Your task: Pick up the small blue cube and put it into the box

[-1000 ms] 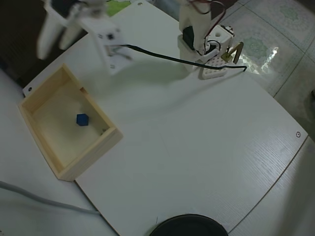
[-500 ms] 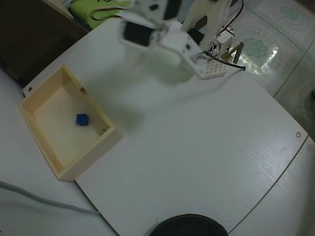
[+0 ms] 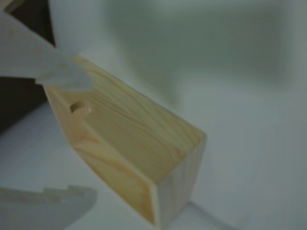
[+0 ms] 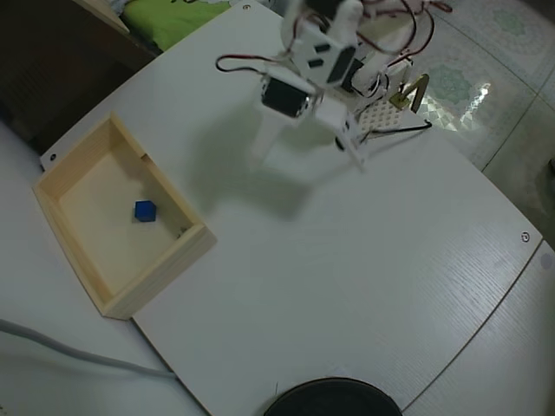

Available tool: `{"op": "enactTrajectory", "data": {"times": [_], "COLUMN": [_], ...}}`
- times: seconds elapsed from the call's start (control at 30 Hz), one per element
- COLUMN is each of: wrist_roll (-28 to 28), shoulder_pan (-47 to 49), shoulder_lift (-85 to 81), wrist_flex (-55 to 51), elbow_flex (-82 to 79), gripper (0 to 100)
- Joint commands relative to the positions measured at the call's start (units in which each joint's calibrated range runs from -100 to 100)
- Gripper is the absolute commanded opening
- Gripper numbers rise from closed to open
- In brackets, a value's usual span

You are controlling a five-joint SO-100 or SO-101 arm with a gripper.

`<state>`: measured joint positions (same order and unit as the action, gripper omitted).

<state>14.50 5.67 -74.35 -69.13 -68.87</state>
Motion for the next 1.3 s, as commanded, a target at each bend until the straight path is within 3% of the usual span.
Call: {"op": "enactTrajectory", "data": {"times": [0.0, 0.13, 0.33, 0.5, 1.27], "wrist_roll": [-2.98, -4.85, -8.65, -13.54, -13.65], "shoulder_pan": [-0.40, -0.40, -3.65, -5.71, -5.56], "shoulder_lift": [-13.39, -24.72, -24.46, -24.46, -24.46], "wrist_flex": [6.17, 7.61, 11.61, 16.96, 17.81], "elbow_flex": [-10.95, -18.01, -22.99, -28.33, -30.95], "gripper": [20, 20, 19, 9, 7]}}
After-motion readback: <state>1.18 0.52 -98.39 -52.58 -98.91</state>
